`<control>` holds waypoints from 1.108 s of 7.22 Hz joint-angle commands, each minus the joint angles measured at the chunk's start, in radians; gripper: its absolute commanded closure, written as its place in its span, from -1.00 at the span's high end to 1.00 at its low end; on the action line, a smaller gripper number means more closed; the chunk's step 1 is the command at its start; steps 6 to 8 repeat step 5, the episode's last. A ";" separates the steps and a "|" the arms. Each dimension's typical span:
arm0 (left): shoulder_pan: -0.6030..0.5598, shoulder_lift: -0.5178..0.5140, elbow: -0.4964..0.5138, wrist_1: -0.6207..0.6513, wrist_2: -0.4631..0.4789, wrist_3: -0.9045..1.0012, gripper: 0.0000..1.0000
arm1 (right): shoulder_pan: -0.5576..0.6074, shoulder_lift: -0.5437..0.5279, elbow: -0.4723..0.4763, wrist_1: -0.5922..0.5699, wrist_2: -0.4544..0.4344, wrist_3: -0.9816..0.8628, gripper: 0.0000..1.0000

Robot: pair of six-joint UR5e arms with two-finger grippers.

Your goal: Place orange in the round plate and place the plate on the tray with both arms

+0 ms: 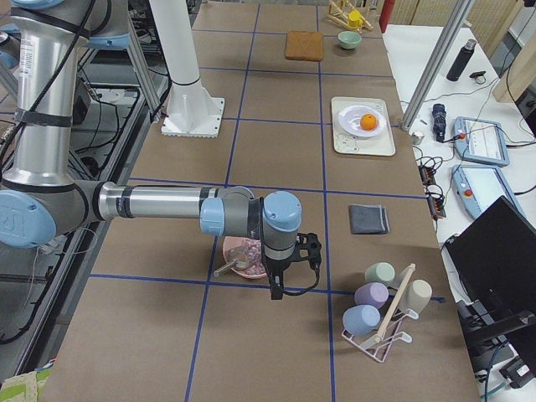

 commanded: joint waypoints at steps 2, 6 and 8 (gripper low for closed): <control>0.000 0.000 0.000 0.000 0.000 0.000 0.96 | -0.002 0.000 0.000 0.000 0.009 -0.002 1.00; 0.000 0.000 -0.006 0.000 0.000 -0.002 0.96 | -0.002 0.000 0.000 0.000 0.009 -0.002 1.00; 0.000 0.000 -0.006 0.000 0.000 -0.002 0.96 | -0.002 0.000 0.000 0.000 0.009 -0.002 1.00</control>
